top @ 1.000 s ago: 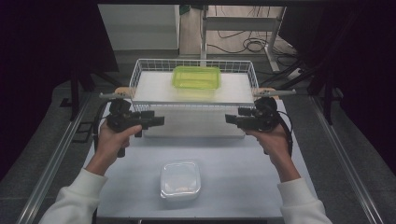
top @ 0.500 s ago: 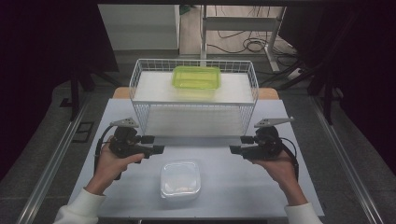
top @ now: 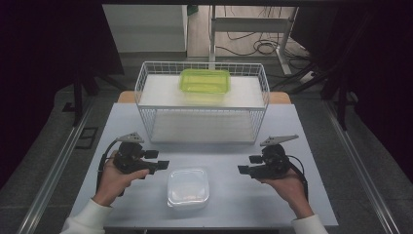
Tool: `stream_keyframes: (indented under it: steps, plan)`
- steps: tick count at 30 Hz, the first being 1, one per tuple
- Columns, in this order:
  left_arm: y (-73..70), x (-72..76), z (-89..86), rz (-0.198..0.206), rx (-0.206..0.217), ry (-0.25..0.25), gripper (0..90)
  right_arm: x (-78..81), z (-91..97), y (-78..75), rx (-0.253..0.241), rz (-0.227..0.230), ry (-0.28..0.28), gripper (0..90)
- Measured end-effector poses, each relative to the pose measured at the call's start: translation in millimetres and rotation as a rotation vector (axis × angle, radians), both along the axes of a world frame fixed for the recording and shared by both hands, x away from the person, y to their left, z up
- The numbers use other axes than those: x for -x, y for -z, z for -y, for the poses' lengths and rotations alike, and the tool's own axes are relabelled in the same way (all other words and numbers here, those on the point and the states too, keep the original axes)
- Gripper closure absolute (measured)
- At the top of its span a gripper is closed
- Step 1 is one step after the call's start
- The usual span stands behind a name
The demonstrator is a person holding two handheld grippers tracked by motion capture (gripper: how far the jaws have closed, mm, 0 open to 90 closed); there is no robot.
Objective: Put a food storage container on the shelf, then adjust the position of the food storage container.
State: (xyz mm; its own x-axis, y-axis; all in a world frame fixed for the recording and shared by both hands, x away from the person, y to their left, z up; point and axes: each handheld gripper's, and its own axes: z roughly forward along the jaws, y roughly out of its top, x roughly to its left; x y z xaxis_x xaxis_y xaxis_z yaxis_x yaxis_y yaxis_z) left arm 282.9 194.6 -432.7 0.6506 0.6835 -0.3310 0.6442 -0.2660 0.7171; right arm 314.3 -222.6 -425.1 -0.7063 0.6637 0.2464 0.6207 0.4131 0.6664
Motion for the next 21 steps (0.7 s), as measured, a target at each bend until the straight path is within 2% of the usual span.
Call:
stream_keyframes:
  steps: [6,10,13,17,21]
  plan:
    - [2.1,5.1,-4.7,-0.005,-0.007,-0.013,33.3,0.3,1.7,2.7,-0.004,-0.002,0.008,34.3]
    - [6.3,9.3,-6.3,-0.005,-0.033,-0.028,34.3,2.1,3.1,5.4,-0.001,-0.008,0.012,34.4]
    - [10.2,12.1,-6.3,-0.02,-0.041,-0.03,34.9,3.7,4.5,7.1,0.001,-0.01,0.011,34.4]
    - [16.3,17.3,-8.8,-0.039,-0.076,-0.04,35.9,6.1,5.0,8.2,-0.001,-0.016,0.015,34.3]
    - [20.9,24.0,-13.8,-0.066,-0.082,-0.039,37.3,8.4,4.9,9.7,0.0,-0.021,0.014,34.3]
